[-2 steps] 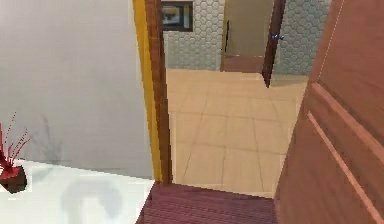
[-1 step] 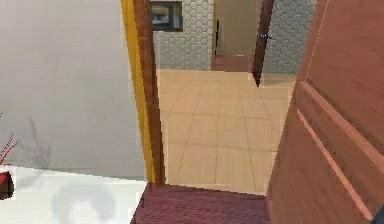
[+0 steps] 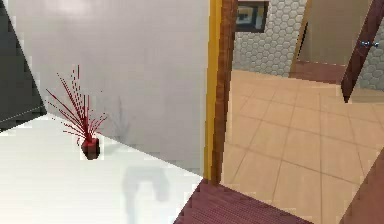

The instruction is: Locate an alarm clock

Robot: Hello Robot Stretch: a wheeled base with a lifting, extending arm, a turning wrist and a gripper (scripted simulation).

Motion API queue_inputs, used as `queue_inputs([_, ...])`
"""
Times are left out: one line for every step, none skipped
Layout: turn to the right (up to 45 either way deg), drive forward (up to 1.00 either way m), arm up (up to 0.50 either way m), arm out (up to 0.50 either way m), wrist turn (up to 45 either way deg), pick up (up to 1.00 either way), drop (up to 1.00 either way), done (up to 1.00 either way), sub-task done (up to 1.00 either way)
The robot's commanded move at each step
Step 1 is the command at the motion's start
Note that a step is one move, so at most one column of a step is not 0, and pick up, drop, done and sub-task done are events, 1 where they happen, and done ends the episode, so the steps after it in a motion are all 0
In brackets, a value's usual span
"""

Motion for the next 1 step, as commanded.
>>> queue_inputs([0.0, 0.20, 0.00, 0.00, 0.0, 0.00, 0.00, 0.00, 0.00])
